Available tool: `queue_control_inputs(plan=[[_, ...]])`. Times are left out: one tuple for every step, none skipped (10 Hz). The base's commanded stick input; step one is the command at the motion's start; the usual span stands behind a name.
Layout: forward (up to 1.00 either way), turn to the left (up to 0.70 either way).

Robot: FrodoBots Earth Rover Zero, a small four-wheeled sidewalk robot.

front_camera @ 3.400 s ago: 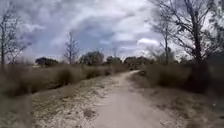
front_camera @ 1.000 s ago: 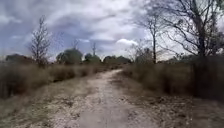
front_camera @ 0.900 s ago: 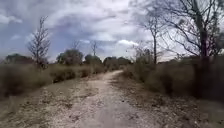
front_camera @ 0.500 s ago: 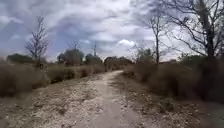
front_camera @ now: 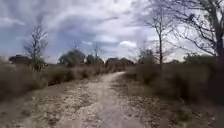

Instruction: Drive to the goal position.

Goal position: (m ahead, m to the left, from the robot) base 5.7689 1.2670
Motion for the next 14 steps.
queue_control_inputs(plan=[[0.5, 0.0], [0.5, 0.0], [0.5, 0.0], [0.5, 0.0], [0.5, 0.0], [0.5, 0.0], [0.5, 0.0], [0.5, 0.0], [0.5, 0.0], [0.5, 0.0], [0.5, 0.0], [0.5, 0.0], [0.5, 0.0], [0.5, 0.0]])
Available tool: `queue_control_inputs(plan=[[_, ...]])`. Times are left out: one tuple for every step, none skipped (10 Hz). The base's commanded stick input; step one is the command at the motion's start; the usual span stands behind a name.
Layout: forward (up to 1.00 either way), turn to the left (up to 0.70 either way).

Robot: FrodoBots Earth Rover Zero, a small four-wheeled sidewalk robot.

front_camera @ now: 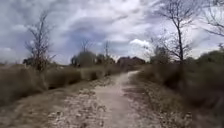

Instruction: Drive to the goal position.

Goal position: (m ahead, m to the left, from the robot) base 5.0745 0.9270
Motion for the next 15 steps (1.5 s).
queue_control_inputs(plan=[[0.5, 0.0], [0.5, 0.0], [0.5, 0.0], [0.5, 0.0], [0.5, 0.0], [0.5, 0.0], [0.5, 0.0], [0.5, 0.0], [0.5, 0.0], [0.5, -0.15], [0.5, -0.44], [0.5, -0.35], [0.5, -0.06], [0.5, 0.0], [0.5, 0.0]])
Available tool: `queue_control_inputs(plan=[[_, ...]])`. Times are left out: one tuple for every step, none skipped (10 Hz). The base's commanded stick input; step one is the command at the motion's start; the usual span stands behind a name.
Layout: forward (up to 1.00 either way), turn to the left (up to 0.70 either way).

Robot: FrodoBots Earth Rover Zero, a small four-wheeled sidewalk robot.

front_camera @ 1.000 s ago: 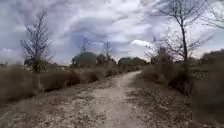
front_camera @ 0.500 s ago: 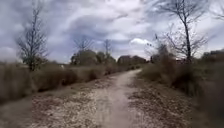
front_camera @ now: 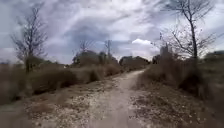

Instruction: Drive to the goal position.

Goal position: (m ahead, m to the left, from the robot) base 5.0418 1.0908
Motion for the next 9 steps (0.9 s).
queue_control_inputs(plan=[[0.5, 0.0], [0.5, 0.0], [0.5, 0.0], [0.5, 0.0], [0.5, 0.0], [0.5, 0.0], [0.5, 0.0], [0.5, 0.0], [0.5, 0.0]])
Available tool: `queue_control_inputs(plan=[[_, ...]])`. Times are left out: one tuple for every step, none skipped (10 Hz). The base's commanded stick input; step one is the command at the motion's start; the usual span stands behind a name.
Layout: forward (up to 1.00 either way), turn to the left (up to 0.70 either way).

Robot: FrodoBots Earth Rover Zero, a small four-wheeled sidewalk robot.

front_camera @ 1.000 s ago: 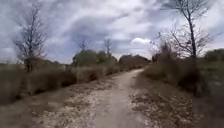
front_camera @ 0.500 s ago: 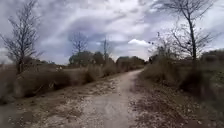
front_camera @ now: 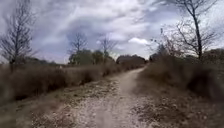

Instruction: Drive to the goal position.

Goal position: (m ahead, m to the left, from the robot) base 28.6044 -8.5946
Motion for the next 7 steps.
queue_control_inputs(plan=[[0.5, 0.0], [0.5, 0.0], [0.5, -0.25], [0.5, -0.5], [0.5, -0.5], [0.5, -0.24], [0.5, -0.04]])
